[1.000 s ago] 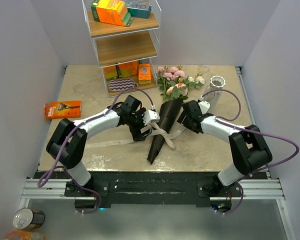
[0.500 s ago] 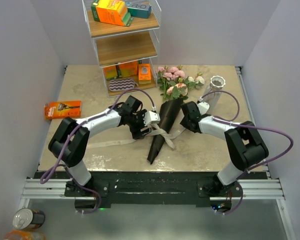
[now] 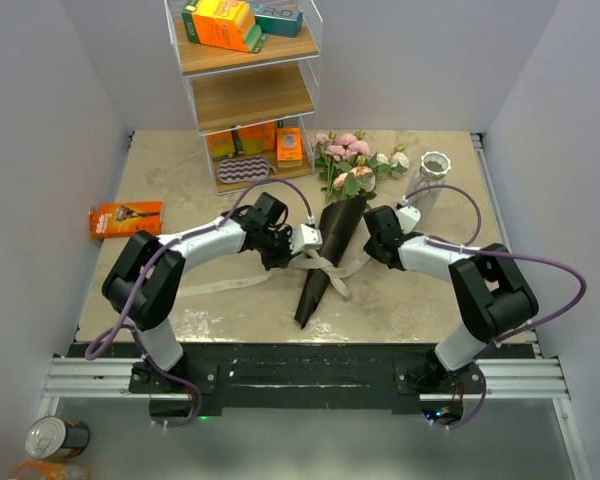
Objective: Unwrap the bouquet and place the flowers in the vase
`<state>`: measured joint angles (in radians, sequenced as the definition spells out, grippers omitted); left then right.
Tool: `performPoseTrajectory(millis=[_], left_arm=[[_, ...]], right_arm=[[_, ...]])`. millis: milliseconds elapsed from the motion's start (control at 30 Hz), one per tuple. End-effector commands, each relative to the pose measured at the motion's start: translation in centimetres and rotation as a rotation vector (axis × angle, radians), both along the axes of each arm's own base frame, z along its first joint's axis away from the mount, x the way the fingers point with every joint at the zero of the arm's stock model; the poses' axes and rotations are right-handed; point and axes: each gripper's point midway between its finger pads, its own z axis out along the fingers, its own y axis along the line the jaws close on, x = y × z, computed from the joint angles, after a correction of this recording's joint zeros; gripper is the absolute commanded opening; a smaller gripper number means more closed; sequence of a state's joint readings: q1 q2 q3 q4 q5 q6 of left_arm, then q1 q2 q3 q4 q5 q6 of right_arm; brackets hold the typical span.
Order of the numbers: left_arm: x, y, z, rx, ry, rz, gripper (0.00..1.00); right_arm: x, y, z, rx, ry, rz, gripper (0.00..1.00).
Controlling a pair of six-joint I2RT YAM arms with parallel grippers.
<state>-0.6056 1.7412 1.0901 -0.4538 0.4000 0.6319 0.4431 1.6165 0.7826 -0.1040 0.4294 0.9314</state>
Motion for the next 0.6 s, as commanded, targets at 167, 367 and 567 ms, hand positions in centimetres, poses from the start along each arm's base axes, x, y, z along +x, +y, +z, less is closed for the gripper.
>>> performPoseTrajectory(millis=[167,367,567], left_arm=[[1.1,-2.0,5.4,-0.107,-0.072,-0.010,0.00],[1.3,-1.0,10.4,-0.149,-0.139,0.047,0.00],[3.1,2.8,15.6,-0.171,-0.256,0.223,0.00]], right_arm=[[-1.6,-1.9,2.0,-0.042,-0.023,-0.047,0.00],[-3.0,-4.5,8.3,-0.072,-0.139,-0.113,0.00],[-5.5,-8.0,13.5,-0.137,-0.229,-0.197,0.00]])
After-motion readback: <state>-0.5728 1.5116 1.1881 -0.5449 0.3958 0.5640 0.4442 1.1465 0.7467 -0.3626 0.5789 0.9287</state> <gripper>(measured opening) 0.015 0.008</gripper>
